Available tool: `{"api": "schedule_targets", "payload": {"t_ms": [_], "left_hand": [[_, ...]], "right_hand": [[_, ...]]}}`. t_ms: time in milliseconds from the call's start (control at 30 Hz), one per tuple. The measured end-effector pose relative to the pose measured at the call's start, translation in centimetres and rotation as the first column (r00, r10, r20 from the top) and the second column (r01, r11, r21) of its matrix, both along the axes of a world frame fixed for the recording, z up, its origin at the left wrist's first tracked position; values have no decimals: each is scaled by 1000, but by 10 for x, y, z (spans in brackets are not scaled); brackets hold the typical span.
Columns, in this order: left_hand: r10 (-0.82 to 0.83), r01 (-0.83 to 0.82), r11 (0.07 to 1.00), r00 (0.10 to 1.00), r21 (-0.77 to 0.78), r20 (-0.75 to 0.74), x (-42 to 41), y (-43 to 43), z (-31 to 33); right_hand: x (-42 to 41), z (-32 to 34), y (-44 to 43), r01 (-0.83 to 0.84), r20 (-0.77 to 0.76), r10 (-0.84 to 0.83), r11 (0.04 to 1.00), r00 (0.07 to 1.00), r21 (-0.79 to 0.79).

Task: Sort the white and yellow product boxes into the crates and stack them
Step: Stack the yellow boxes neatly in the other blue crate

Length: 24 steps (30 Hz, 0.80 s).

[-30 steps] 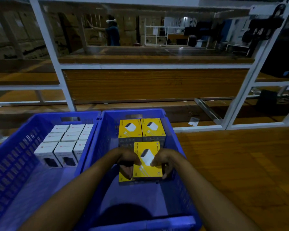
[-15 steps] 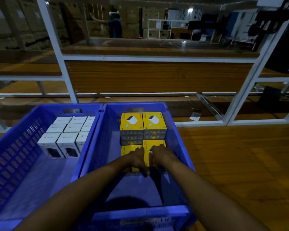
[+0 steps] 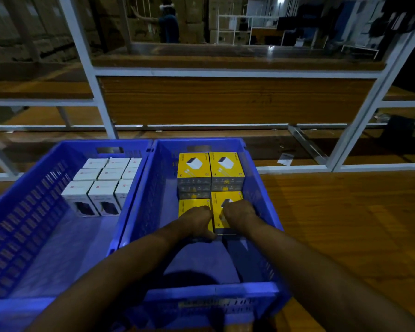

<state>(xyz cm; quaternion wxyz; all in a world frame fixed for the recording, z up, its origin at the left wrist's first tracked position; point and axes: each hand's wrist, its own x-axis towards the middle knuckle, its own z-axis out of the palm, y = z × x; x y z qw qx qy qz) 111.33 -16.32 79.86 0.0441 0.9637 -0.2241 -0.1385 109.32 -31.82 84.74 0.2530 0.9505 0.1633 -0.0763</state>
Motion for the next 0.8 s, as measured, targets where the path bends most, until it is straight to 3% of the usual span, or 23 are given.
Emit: {"api": "schedule_targets", "payload": {"t_ms": [367,667,800], "left_hand": [[-30,30,1000,1000,-4,8,4,0,-4],[-20,19,1000,999,6,44,-2,-3,0],[-39,41,998,998,42,-40,4,-7,5]], "right_hand": [[-4,-3,-5,20,19,-23,989,1000,145],[-9,-8,-1,-23,85,21,1000,996,16],[-9,-5,2,13,29,-15,997,999,70]]}}
